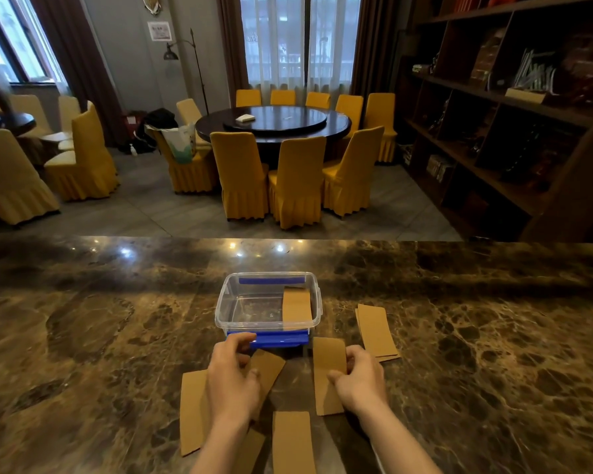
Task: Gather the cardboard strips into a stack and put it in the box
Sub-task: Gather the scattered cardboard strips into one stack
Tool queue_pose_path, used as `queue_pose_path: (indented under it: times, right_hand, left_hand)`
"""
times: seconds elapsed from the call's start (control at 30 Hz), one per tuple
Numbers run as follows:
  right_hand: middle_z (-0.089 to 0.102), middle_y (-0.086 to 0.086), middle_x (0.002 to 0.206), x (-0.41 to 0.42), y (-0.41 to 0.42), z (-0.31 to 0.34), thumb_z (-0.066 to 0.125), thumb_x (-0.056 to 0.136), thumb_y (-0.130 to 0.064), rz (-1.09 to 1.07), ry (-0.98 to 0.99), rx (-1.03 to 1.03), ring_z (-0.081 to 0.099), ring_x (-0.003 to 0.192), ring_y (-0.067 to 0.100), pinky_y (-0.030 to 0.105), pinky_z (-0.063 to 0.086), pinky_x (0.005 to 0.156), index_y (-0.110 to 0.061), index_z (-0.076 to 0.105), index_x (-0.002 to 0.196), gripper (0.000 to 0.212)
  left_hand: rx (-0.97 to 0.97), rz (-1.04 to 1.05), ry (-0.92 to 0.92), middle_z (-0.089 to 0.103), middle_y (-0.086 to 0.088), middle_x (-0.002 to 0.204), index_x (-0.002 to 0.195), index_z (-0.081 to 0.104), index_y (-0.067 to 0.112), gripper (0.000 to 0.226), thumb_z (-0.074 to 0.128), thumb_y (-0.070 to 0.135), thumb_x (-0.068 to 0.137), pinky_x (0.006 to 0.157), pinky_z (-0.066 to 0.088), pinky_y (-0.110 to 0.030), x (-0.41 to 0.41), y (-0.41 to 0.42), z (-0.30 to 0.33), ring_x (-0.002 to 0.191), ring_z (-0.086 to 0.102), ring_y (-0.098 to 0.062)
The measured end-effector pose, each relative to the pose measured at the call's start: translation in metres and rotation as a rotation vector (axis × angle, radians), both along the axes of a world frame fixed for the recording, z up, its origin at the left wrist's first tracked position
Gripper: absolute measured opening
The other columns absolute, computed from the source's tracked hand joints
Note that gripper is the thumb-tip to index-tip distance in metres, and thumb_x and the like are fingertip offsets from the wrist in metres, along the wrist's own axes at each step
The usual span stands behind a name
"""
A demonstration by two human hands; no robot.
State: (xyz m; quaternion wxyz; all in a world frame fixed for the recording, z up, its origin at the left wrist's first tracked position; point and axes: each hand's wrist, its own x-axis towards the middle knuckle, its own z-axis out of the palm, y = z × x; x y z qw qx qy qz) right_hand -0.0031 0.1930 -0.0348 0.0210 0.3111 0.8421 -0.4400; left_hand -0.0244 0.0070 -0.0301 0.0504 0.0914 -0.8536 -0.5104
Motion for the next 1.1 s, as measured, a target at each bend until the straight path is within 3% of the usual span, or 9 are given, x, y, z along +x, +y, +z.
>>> queue_pose_path:
  times: [0.13,0.33,0.4,0.5,0.7,0.77,0.87,0.97,1.1]
  right_hand:
    - [0.072,0.006,0.108,0.007,0.024,0.003,0.070,0.092,-0.014,-0.058,0.075,-0.273,0.066,0.094,0.019,0.042,0.057,0.090,-0.025,0.062,0.095,0.014]
    - [0.083,0.000,0.094,0.016,0.024,0.022,0.070,0.093,-0.014,-0.003,0.097,-0.766,0.078,0.089,0.018,0.033,0.061,0.074,-0.018,0.068,0.112,0.020]
    - [0.082,0.003,0.100,0.017,0.015,0.027,0.071,0.091,-0.014,0.096,0.107,-0.899,0.078,0.094,0.018,0.036,0.060,0.082,-0.016,0.068,0.116,0.026]
    - [0.081,0.007,0.105,0.016,-0.004,0.032,0.073,0.089,-0.012,0.148,0.144,-0.946,0.076,0.101,0.022,0.040,0.059,0.090,-0.014,0.068,0.118,0.030]
    - [0.082,0.005,0.098,0.016,-0.018,0.030,0.076,0.087,-0.005,0.009,0.194,-0.879,0.079,0.088,0.019,0.028,0.061,0.065,-0.014,0.062,0.115,0.032]
    - [0.080,0.008,0.103,0.019,-0.014,0.030,0.078,0.084,-0.007,-0.038,0.182,-0.843,0.078,0.091,0.023,0.030,0.060,0.066,-0.015,0.058,0.117,0.040]
    - [0.073,0.009,0.113,0.023,-0.003,0.026,0.078,0.085,-0.007,-0.089,0.174,-0.801,0.071,0.099,0.024,0.036,0.058,0.071,-0.015,0.054,0.123,0.046]
    - [0.073,0.010,0.116,0.028,0.005,0.023,0.073,0.089,-0.007,-0.095,0.164,-0.773,0.069,0.105,0.027,0.050,0.056,0.094,-0.012,0.056,0.129,0.044]
    - [0.072,0.008,0.119,0.035,0.005,0.019,0.071,0.092,-0.011,-0.076,0.129,-0.765,0.067,0.110,0.028,0.053,0.053,0.102,-0.015,0.059,0.131,0.041]
  left_hand:
    - [0.379,0.069,-0.088,0.070,0.002,0.109,0.105,0.066,0.033,0.060,0.079,-0.017,0.075,0.074,0.054,-0.023,-0.008,-0.018,0.004,0.090,0.067,-0.011]
    - [0.572,0.052,-0.186,0.073,-0.004,0.112,0.108,0.070,0.027,0.061,0.067,-0.025,0.074,0.073,0.057,-0.033,-0.005,-0.032,0.015,0.101,0.069,-0.022]
    - [0.645,0.043,-0.169,0.073,-0.004,0.112,0.108,0.070,0.025,0.059,0.067,-0.024,0.075,0.073,0.056,-0.032,-0.003,-0.023,0.024,0.100,0.070,-0.023]
    - [0.725,0.025,-0.117,0.072,-0.004,0.113,0.108,0.069,0.024,0.054,0.067,-0.023,0.079,0.074,0.055,-0.030,0.003,-0.003,0.035,0.101,0.071,-0.023]
    - [0.802,-0.001,-0.097,0.075,-0.007,0.113,0.109,0.070,0.022,0.045,0.067,-0.017,0.086,0.085,0.058,-0.035,0.017,0.019,0.031,0.105,0.074,-0.020]
    - [0.675,-0.029,-0.090,0.075,-0.007,0.113,0.109,0.069,0.025,0.041,0.068,-0.010,0.089,0.092,0.059,-0.040,0.021,0.016,0.024,0.104,0.073,-0.019]
    - [0.149,-0.195,-0.048,0.068,0.007,0.118,0.114,0.059,0.040,0.044,0.077,0.009,0.088,0.095,0.058,-0.034,0.024,-0.002,0.014,0.107,0.066,-0.008]
    - [-0.372,-0.524,-0.162,0.050,0.020,0.135,0.138,0.040,0.053,0.077,0.082,0.047,0.074,0.112,0.044,-0.036,0.026,-0.024,0.012,0.126,0.046,-0.005]
    - [-0.662,-0.793,-0.313,0.027,0.018,0.160,0.155,0.026,0.049,0.117,0.077,0.077,0.053,0.126,0.020,-0.044,0.026,-0.029,0.013,0.149,0.015,-0.015]
